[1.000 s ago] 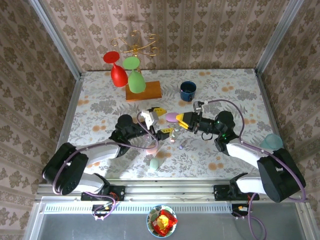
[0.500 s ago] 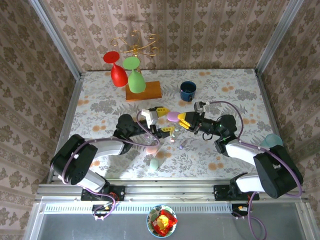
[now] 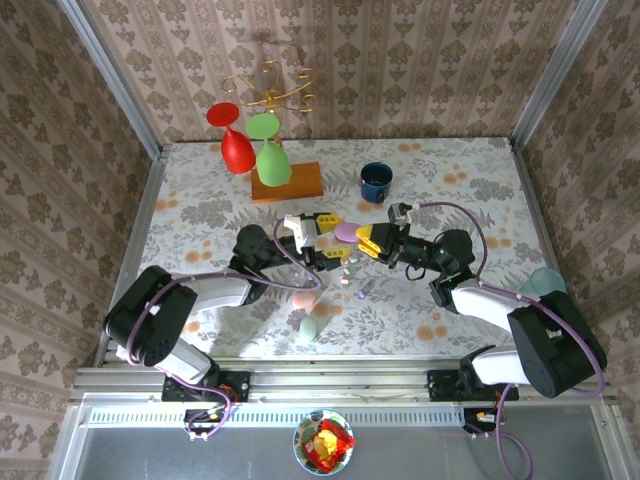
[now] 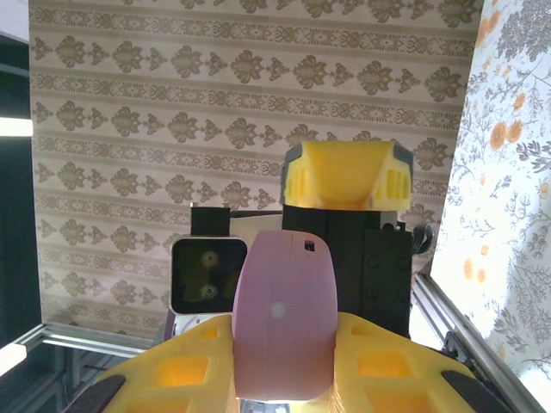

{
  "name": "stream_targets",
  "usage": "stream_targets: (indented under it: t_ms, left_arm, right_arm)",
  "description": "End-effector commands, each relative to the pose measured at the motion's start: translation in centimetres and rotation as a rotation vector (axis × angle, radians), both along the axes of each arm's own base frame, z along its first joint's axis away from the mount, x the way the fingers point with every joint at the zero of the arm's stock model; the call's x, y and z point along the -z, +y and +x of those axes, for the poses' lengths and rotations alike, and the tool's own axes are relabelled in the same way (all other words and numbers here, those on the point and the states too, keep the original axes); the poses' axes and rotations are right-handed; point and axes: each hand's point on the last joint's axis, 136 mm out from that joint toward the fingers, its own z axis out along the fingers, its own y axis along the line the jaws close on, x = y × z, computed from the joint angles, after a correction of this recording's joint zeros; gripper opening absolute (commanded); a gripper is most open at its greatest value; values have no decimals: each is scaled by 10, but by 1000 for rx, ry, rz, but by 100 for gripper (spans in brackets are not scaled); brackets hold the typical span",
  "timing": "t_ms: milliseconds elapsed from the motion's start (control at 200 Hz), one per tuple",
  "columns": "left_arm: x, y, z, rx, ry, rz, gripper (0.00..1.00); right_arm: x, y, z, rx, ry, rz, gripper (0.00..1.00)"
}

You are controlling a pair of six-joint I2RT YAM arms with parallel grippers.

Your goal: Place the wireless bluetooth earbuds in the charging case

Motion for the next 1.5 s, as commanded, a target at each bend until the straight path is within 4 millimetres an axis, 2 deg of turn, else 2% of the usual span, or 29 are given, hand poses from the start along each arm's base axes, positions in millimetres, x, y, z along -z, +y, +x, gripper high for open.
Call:
stream_targets:
  t_ms: [0, 270, 355, 535, 765, 1150, 1495]
  left_arm:
    - [-17, -5, -6, 42, -33, -36, 63]
    - [-19, -9, -8, 61, -36, -39, 59]
    - [-17, -9, -9, 64, -39, -34, 52]
    - [-15, -10, -8, 69, -36, -29, 50]
    - [-12, -12, -7, 70, -36, -25, 52]
    - [-21, -11, -9, 78, -27, -40, 52]
    - [-23, -13, -12, 98, -17, -42, 48]
  right_arm:
    - [-17, -2, -8, 1, -82, 27, 0]
    - [-14, -2, -7, 0, -74, 25, 0]
    - [-13, -2, -7, 0, -71, 22, 0]
    - [-14, -2, -7, 3, -73, 25, 0]
    - [-16, -3, -9, 5, -79, 23, 0]
    - [-13, -3, -9, 8, -73, 13, 0]
    - [-12, -2, -9, 9, -73, 6, 0]
